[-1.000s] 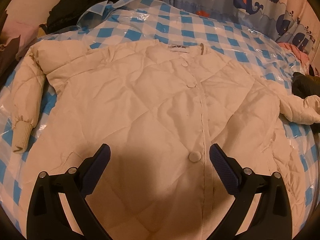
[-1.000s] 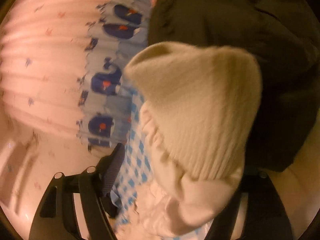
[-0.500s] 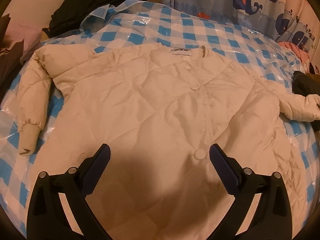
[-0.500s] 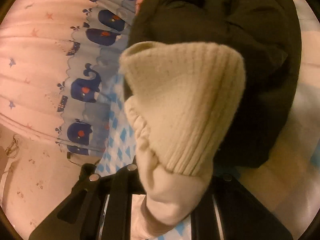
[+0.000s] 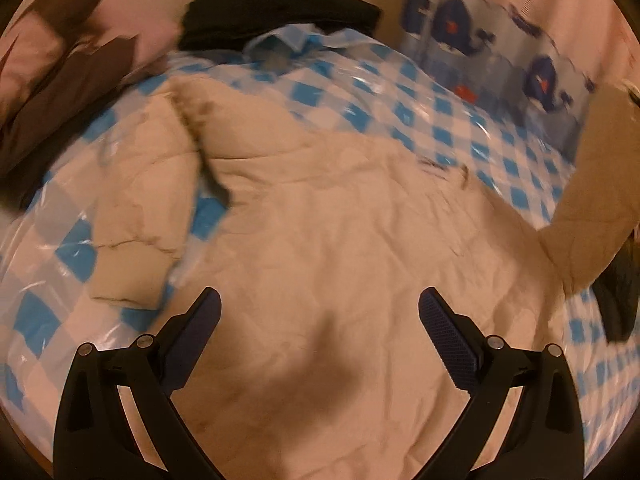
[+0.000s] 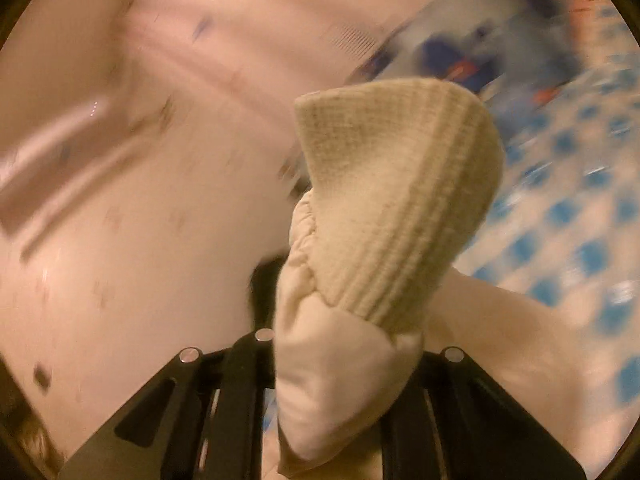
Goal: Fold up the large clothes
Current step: 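Grasp the ribbed cuff of a jacket sleeve with the right tool, then fold the held sleeve across the jacket front with the right tool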
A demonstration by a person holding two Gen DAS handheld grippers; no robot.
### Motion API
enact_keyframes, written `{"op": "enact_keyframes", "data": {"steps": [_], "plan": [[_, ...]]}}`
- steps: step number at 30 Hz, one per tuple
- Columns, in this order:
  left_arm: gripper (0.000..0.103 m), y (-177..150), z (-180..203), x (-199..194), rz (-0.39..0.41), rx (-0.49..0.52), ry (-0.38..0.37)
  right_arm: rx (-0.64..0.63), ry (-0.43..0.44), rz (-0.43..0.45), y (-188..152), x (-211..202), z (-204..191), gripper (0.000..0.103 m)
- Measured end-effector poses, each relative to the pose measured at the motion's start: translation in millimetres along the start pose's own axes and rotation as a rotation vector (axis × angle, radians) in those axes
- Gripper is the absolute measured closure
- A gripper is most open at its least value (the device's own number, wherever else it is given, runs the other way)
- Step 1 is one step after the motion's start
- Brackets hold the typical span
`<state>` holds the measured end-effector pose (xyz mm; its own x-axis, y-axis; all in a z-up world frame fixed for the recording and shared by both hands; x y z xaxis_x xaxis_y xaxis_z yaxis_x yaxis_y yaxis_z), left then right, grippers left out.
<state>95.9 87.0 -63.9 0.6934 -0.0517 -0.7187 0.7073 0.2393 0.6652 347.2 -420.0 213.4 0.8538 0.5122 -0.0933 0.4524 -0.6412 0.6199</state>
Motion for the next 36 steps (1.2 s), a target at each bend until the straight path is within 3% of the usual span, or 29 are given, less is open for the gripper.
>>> {"op": "enact_keyframes", "data": {"steps": [4, 7, 8, 11, 13, 14, 16, 19, 21, 23, 25, 28, 31, 36], "plan": [[0.008, 10.6, -36.1, -1.8, 0.004, -0.083, 0.022, -0.034, 0.028, -0.206, -108.0, 101.2, -36.7, 0.089], [0.008, 18.9, -57.8, -6.4, 0.025, -0.128, 0.047, -0.069, -0.028, -0.343, -194.3, 150.3, -26.6, 0.088], [0.008, 20.3, -61.6, -7.4, 0.032, -0.129, 0.055, -0.074, -0.047, -0.383, -221.7, 154.9, -17.6, 0.082], [0.008, 23.8, -68.3, -7.4, 0.036, -0.128, 0.064, -0.028, -0.127, -0.592, -320.7, 171.3, 18.4, 0.040], [0.008, 22.3, -70.3, -4.3, 0.024, -0.133, 0.060, 0.017, -0.181, -0.732, -362.9, 177.2, 37.2, 0.039], [0.008, 21.5, -69.9, -2.4, 0.018, -0.133, 0.058, 0.003, -0.182, -0.777, -384.8, 161.3, 33.1, 0.039], [0.008, 20.3, -66.1, -2.6, 0.020, -0.124, 0.059, -0.041, -0.129, -0.805, -387.0, 150.2, 14.9, 0.029], [0.008, 19.7, -55.0, -4.5, 0.033, -0.103, 0.042, -0.028, -0.009, -0.821, -368.5, 126.3, -9.0, 0.027], [0.008, 18.7, -44.5, -4.3, 0.040, -0.084, 0.036, -0.059, 0.043, -0.744, -339.0, 87.9, -23.1, 0.019], [0.008, 17.6, -31.6, -0.4, 0.036, -0.053, 0.027, -0.049, 0.026, -0.660, -303.3, 55.5, -15.1, 0.017], [0.008, 17.7, -16.1, 9.8, 0.019, -0.014, 0.021, 0.022, -0.027, -0.621, -267.0, 30.7, 8.9, 0.017], [0.008, 22.6, -3.3, 33.7, -0.024, 0.000, 0.029, 0.329, -0.056, -0.580, -238.3, -23.5, 66.2, 0.017], [0.008, 37.8, -0.5, 65.1, -0.062, 0.014, 0.095, 0.490, -0.104, -0.547, -237.0, -57.8, 112.7, 0.017], [0.008, 54.4, 3.6, 113.6, -0.139, 0.038, 0.212, 0.616, -0.085, -0.526, -250.1, -69.2, 137.0, 0.017]]}}
Point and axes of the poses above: each gripper's, at about its wrist camera, not at the fingertips, and x roughly the way its jaws point, z to its right, y to its top, the point moved 10 cm from there along x, roughly the way its jaws point, and after that the axes turned 3 degrees about z, right-handed, at the moved point
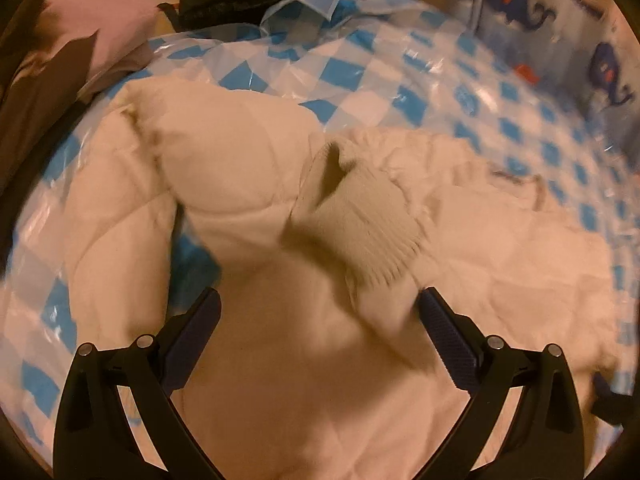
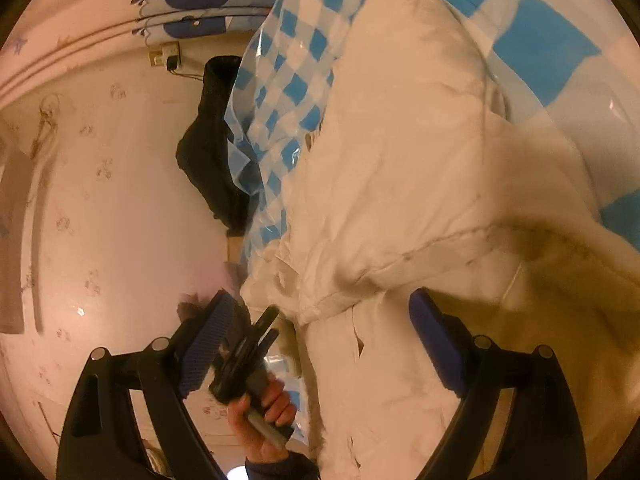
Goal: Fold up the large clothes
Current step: 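Fold the held sleeve across the jacket front with the right tool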
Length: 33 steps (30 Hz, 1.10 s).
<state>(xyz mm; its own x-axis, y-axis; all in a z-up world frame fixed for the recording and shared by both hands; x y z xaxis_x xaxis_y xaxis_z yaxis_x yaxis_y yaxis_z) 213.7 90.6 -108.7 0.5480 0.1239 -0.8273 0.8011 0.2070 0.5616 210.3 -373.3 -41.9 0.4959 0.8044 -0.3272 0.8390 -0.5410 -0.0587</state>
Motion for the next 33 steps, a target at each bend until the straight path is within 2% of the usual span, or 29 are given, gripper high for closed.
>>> {"op": "enact_keyframes", "data": {"steps": [3, 5, 6, 7, 8, 9, 10, 11, 12, 13, 14, 17, 18, 19, 20, 22, 23, 25, 27, 28, 30, 31, 32, 33], "plan": [[0.008, 5.5, 12.5, 22.0, -0.025, 0.053, 0.052, 0.036, 0.061, 0.067, 15.1, 3.6, 3.5, 0.017], [0.011, 13.1, 24.2, 25.1, 0.016, 0.091, 0.050, 0.051, 0.116, 0.159, 28.8, 1.5, 8.8, 0.017], [0.017, 22.2, 32.9, 18.3, 0.088, 0.116, 0.038, 0.053, 0.156, 0.232, 36.4, -8.2, 10.1, 0.017], [0.028, 32.8, 40.8, 6.0, 0.171, 0.133, 0.021, 0.053, 0.191, 0.283, 39.3, -17.0, 11.1, 0.017], [0.031, 41.2, 45.0, -4.7, 0.232, 0.138, 0.008, 0.045, 0.226, 0.345, 42.9, -28.4, 10.4, 0.017], [0.031, 53.6, 48.8, -21.2, 0.328, 0.151, 0.016, 0.028, 0.227, 0.383, 44.6, -37.1, 11.8, 0.017], [0.031, 60.3, 49.1, -26.1, 0.361, 0.167, 0.056, 0.016, 0.189, 0.389, 45.0, -40.5, 17.4, 0.017], [0.031, 65.2, 47.4, -17.5, 0.330, 0.197, 0.115, 0.023, 0.146, 0.355, 42.2, -35.3, 24.8, 0.017], [0.031, 63.9, 46.6, -3.9, 0.267, 0.217, 0.124, 0.046, 0.082, 0.267, 35.5, -22.7, 36.0, 0.017], [0.031, 56.5, 44.7, 20.2, 0.149, 0.260, 0.136, 0.057, 0.046, 0.205, 28.3, -14.7, 41.6, 0.017], [0.031, 51.9, 38.2, 32.3, 0.105, 0.285, 0.164, 0.040, 0.006, 0.149, 18.9, -10.4, 43.1, 0.017], [0.030, 47.9, 19.7, 20.3, 0.160, 0.286, 0.207, -0.094, -0.027, 0.033, -9.2, -10.5, 16.2, 0.017], [0.029, 50.3, 10.2, 4.4, 0.220, 0.255, 0.238, -0.171, -0.029, 0.019, -17.2, -13.6, 0.3, 0.017], [0.024, 52.1, 5.2, -13.4, 0.285, 0.228, 0.244, -0.235, -0.035, 0.037, -19.7, -17.5, -12.3, 0.017], [0.018, 52.8, 3.6, -22.7, 0.321, 0.217, 0.239, -0.338, -0.045, 0.101, -16.5, -27.6, -32.2, 0.017], [0.016, 55.7, 12.1, -52.5, 0.431, 0.185, 0.200, -0.435, -0.098, 0.196, -3.8, -38.0, -47.5, 0.012], [0.014, 57.0, 24.7, -63.1, 0.470, 0.188, 0.150, -0.478, -0.176, 0.263, 10.2, -41.0, -47.5, 0.011], [0.012, 58.2, 54.1, -68.6, 0.497, 0.232, 0.081, -0.485, -0.287, 0.300, 31.4, -33.6, -29.5, 0.011], [0.011, 54.7, 80.7, -50.4, 0.449, 0.286, 0.013, -0.424, -0.385, 0.286, 45.8, -19.4, 5.1, 0.011], [0.011, 48.8, 90.3, -31.7, 0.389, 0.308, -0.005, -0.371, -0.440, 0.223, 48.4, -4.0, 38.0, 0.011], [0.011, 31.8, 102.3, 28.7, 0.191, 0.349, 0.000, -0.384, -0.476, 0.184, 48.5, 7.8, 61.7, 0.011], [0.009, 20.3, 102.2, 59.3, 0.088, 0.359, 0.001, -0.402, -0.485, 0.183, 47.6, 5.6, 61.1, 0.011], [0.007, 14.3, 100.1, 78.5, 0.045, 0.356, -0.005, -0.420, -0.490, 0.193, 44.1, 0.3, 52.2, 0.011], [0.006, 13.2, 98.1, 83.9, 0.038, 0.344, -0.010, -0.463, -0.471, 0.235, 40.9, -8.4, 35.5, 0.011]]}}
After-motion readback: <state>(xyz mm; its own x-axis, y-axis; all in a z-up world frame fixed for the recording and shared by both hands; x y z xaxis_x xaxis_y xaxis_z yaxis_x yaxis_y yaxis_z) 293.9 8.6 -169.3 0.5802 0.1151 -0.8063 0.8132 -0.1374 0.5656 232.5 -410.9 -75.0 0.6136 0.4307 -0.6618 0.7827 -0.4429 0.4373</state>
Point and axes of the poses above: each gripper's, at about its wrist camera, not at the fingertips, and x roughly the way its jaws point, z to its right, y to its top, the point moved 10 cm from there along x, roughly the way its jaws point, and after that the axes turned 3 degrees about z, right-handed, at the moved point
